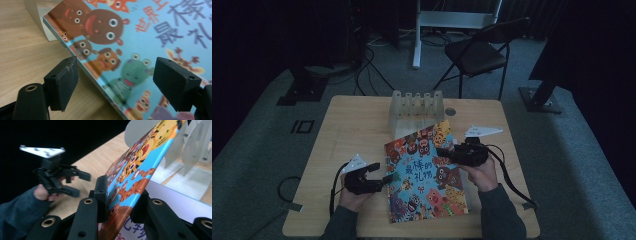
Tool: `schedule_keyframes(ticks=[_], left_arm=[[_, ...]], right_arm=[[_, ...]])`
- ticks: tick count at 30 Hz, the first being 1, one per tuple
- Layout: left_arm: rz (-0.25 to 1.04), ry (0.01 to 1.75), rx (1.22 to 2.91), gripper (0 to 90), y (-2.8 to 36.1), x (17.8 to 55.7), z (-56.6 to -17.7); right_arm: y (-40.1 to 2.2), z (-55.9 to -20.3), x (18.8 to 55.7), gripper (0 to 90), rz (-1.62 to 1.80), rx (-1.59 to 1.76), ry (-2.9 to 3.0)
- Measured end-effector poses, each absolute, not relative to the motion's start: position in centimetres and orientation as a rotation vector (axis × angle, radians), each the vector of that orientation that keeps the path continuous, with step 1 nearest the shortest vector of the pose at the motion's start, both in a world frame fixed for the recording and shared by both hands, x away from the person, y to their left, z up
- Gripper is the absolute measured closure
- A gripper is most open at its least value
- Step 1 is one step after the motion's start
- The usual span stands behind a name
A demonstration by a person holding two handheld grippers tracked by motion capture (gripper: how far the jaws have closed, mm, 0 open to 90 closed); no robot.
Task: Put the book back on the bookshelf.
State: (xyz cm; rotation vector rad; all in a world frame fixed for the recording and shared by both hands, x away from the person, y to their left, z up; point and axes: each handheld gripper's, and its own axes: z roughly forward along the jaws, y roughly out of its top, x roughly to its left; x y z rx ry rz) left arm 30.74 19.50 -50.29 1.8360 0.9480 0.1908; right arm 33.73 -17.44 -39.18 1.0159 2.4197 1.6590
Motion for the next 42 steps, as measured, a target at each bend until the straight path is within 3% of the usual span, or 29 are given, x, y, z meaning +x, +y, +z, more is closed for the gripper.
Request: schedule_keyframes(ticks=[6,28,35,40,42], left_arm=[[0.167,0.973,1.859,17.2,18.9,32.3,-50.9],[-0.137,0.835,1.775,0.4,18.2,36.3,-52.1],[-0.147,0.831,1.781,1.8,18.0,36.2,-51.9],[-0.13,0.817,1.729,17.0,19.0,35.9,-51.6],[-0.111,0.818,1.737,18.0,18.9,35.7,-51.3]], right_arm=[[-17.5,-39.1,33.6,72.8,1.679,1.004,2.415],[-18.3,-39.2,33.5,73.2,1.807,1.003,2.385],[-18.5,-39.1,33.5,73.1,1.793,0.987,2.393],[-19.1,-38.9,33.3,73.4,1.743,0.926,2.412],[-19.3,-38.8,33.3,74.1,1.708,0.912,2.425]])
